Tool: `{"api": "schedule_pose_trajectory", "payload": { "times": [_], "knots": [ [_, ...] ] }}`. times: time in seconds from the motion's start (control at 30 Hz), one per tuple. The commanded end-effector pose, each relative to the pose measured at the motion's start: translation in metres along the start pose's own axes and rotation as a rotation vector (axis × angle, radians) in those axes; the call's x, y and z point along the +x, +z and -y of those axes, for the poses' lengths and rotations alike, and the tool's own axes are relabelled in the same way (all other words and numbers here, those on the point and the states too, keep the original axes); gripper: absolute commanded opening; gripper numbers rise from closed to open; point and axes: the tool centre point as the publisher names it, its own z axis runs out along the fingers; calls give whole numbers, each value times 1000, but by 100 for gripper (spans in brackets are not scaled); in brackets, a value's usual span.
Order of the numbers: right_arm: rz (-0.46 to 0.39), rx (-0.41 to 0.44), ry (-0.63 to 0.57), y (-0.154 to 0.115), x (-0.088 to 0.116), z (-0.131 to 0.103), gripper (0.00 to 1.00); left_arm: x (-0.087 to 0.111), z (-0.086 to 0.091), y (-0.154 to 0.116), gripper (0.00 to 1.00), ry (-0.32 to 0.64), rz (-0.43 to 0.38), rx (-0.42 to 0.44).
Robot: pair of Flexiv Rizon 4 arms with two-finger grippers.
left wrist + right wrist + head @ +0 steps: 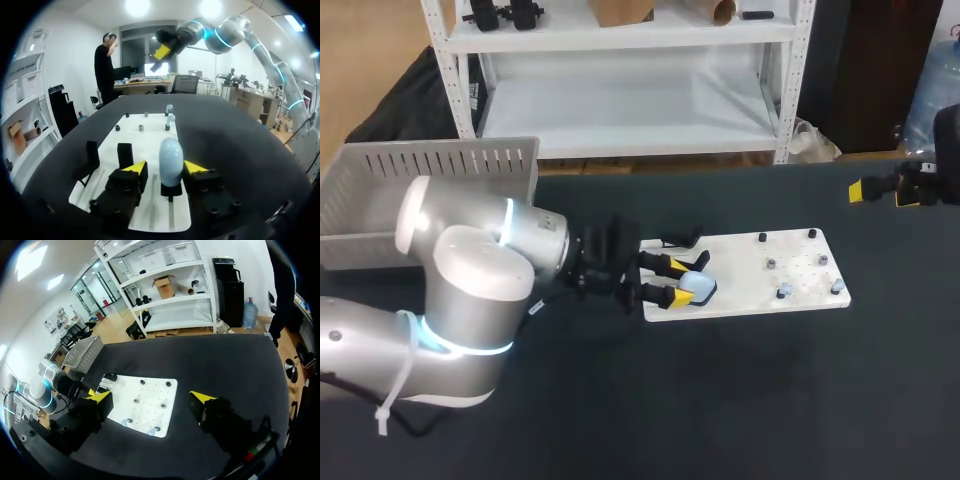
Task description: Pick up each earbud case from the left stands, insert the matching earbuds, close the lid, and place the case in the box.
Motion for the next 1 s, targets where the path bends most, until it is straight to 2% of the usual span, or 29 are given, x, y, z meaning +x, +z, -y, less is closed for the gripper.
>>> {"api": "schedule_pose_trajectory", "payload": {
  "times": [0.03, 0.33, 0.47, 0.53, 0.57, 0.6, 0.77, 1.0],
  "knots": [
    [0, 0, 0, 0, 0, 0, 100, 1, -2, 3, 44, 0, -3, 6],
    [0, 0, 0, 0, 0, 0, 100, 2, -4, 6, 41, 0, -7, -4],
    [0, 0, 0, 0, 0, 0, 100, 3, -5, 6, 33, -2, -8, -9],
    [0, 0, 0, 0, 0, 0, 100, 3, -5, 6, 19, -1, -8, -11],
    [0, 0, 0, 0, 0, 0, 100, 3, -5, 6, 3, 0, -8, -12],
    [0, 0, 0, 0, 0, 0, 100, 3, -5, 5, 0, 0, -7, -13],
    [0, 0, 0, 0, 0, 0, 100, -2, -3, -2, 0, 8, 11, -11],
    [0, 0, 0, 0, 0, 0, 100, -24, 7, -25, 0, 49, 105, 5]
  ]
}}
